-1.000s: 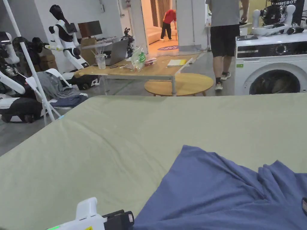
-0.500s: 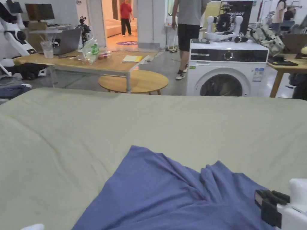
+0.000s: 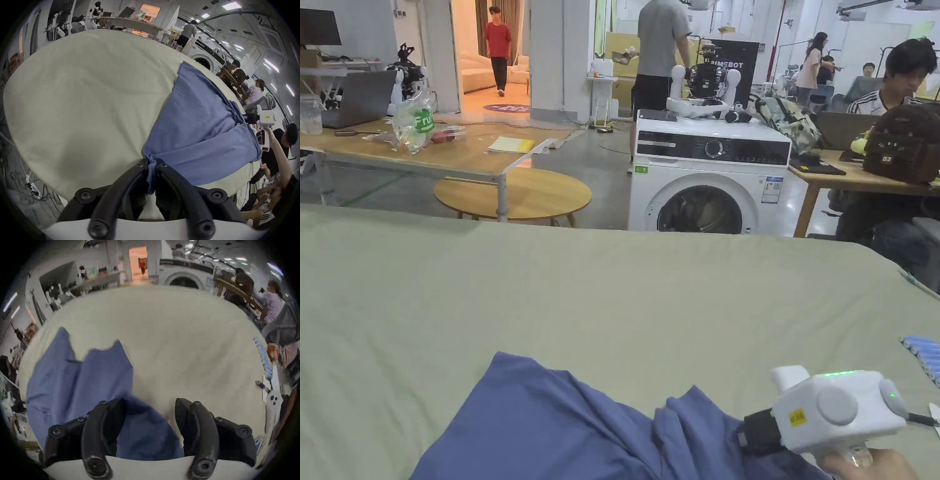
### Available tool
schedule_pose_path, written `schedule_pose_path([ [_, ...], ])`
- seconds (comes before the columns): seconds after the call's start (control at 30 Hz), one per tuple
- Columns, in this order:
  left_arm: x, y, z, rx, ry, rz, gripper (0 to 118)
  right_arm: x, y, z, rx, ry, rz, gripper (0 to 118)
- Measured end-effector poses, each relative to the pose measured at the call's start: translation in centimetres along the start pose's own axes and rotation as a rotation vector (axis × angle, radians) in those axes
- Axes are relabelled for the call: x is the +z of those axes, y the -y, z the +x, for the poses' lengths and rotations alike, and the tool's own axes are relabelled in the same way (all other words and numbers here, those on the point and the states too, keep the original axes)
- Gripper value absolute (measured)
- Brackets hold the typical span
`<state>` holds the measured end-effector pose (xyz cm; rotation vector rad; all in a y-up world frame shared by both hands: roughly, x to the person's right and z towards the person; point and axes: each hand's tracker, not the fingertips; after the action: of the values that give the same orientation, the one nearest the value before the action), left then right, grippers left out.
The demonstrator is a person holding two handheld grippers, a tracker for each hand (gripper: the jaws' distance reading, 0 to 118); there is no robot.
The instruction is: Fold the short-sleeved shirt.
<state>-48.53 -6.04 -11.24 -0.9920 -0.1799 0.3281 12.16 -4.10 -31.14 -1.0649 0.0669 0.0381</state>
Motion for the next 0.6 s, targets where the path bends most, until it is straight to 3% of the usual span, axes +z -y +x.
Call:
schedule_pose_path([
  [0.07,0.0,0.0,0.1,-0.006,-0.004,-0.001,3,-1.1,0.8,-0.3,0.01,0.006,-0.04,49],
  [0.1,0.0,0.1,0.5,-0.009,-0.005,-0.001,3,-0.6,1.1,-0.4,0.011,0.014,0.009,35],
  [0.13,0.0,0.1,0.6,-0.011,-0.006,0.0,3,-0.1,1.2,-0.4,-0.004,0.011,0.032,6],
  [0.17,-0.1,0.1,0.7,-0.011,-0.006,0.002,3,0.3,1.3,-0.4,-0.016,0.011,0.041,0],
  [0.23,-0.1,0.0,0.5,-0.012,-0.006,0.005,3,1.3,1.7,-0.5,0.001,-0.015,0.061,0],
  [0.3,0.1,0.1,0.6,-0.009,-0.007,0.008,3,2.6,1.9,-0.6,0.041,0.028,0.107,0],
  [0.43,2.0,0.5,1.2,-0.014,0.01,0.074,2,8.0,2.4,-0.5,0.025,0.035,0.246,0],
  [0.6,9.3,-1.9,4.6,-0.079,0.132,0.398,2,18.8,2.5,-0.8,0.024,0.039,0.48,0],
])
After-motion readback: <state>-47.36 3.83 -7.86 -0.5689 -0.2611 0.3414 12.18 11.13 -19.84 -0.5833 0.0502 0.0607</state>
